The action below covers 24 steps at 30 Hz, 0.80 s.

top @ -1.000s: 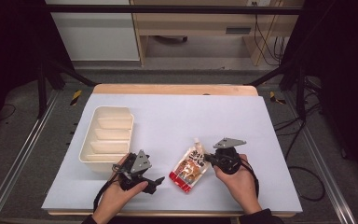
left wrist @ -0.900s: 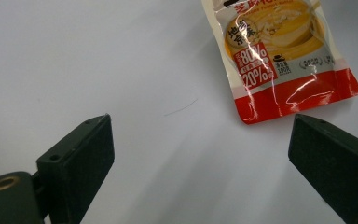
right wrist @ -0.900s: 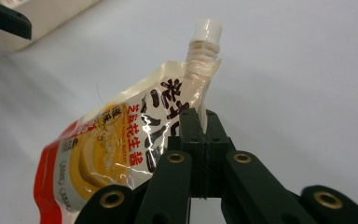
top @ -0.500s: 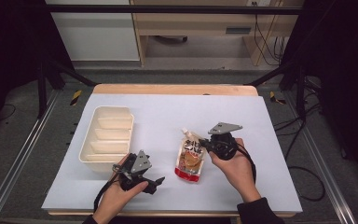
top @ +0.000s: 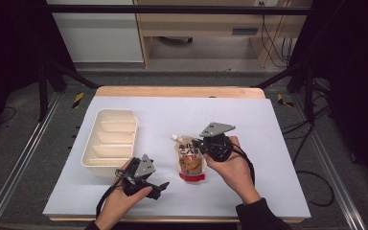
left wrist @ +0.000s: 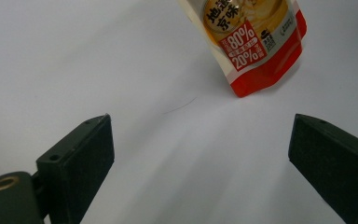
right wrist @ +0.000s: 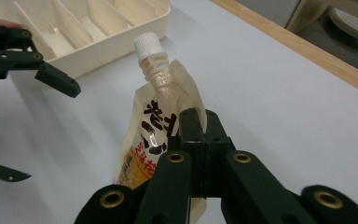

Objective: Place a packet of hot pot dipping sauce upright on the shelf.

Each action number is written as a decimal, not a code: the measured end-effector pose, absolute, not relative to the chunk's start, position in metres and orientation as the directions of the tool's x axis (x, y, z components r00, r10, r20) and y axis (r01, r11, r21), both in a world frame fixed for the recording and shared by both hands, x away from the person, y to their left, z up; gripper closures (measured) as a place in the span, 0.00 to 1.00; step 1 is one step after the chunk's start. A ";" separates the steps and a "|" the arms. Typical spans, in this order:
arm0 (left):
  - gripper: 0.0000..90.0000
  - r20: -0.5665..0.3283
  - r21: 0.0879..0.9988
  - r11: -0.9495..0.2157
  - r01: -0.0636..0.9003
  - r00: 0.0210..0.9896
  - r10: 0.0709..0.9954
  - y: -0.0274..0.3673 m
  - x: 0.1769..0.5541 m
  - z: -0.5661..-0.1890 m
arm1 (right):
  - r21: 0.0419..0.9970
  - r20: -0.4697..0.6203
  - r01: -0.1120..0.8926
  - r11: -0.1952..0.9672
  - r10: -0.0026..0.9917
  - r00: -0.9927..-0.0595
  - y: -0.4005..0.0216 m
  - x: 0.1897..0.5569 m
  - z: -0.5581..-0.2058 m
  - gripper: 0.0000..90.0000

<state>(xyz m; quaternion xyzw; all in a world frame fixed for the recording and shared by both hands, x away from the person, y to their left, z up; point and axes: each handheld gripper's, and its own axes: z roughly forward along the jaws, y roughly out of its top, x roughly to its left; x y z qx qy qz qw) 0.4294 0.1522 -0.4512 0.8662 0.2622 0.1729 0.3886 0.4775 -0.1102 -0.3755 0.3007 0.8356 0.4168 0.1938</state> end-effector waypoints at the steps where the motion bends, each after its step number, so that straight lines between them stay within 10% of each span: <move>1: 0.07 0.096 0.764 -0.560 0.320 0.803 0.589 0.152 0.429 -0.451 | 0.813 -0.073 0.341 0.472 0.664 -0.744 -0.110 0.477 -0.376 1.00; 24: 0.07 0.132 0.774 -0.572 0.273 0.813 0.567 0.153 0.430 -0.428 | 0.825 -0.135 0.224 0.519 0.566 -0.813 -0.097 0.451 -0.365 1.00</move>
